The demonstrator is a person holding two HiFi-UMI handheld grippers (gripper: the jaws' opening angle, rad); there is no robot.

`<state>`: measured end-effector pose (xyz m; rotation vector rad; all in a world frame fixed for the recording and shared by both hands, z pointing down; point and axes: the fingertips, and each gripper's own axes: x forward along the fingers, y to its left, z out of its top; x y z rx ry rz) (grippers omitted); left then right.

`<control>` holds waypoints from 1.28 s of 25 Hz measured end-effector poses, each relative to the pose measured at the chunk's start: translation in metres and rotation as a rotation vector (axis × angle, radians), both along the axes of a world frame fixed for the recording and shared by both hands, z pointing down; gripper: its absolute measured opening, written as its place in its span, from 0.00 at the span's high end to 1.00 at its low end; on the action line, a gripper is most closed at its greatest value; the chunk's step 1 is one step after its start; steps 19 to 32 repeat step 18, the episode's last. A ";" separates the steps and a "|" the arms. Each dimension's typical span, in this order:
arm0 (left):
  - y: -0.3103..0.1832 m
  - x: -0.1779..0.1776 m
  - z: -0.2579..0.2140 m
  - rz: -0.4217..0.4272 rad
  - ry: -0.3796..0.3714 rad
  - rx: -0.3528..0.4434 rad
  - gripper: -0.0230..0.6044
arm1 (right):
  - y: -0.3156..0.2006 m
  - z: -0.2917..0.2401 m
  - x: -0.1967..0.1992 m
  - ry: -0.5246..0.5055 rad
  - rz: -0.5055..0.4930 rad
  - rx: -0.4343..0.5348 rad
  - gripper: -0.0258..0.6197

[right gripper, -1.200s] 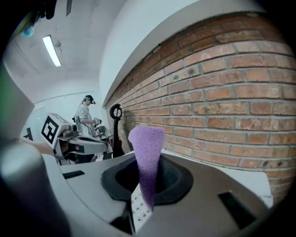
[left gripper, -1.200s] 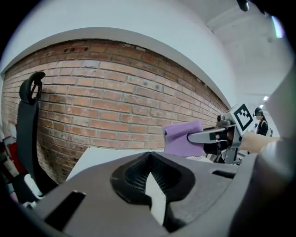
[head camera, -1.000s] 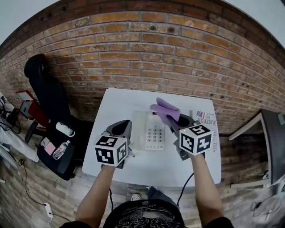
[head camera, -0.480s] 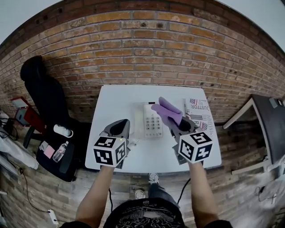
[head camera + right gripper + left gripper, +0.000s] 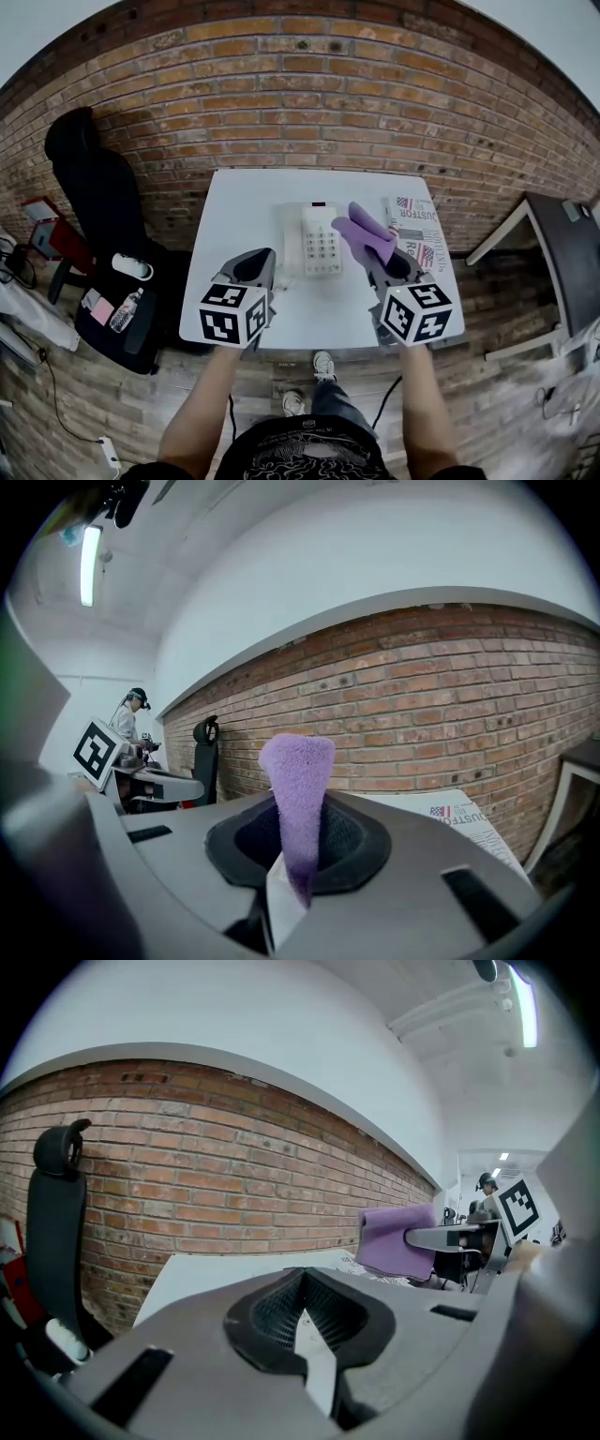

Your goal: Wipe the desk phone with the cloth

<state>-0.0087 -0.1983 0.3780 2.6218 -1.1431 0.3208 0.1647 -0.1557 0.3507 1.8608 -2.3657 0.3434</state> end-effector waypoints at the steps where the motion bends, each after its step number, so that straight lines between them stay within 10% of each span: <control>1: 0.001 0.000 0.000 0.000 0.000 0.000 0.95 | 0.001 0.000 0.000 0.000 0.000 0.000 0.89; 32: -0.002 -0.002 0.001 -0.008 0.005 -0.005 0.95 | -0.004 0.001 -0.004 0.002 -0.019 -0.003 0.89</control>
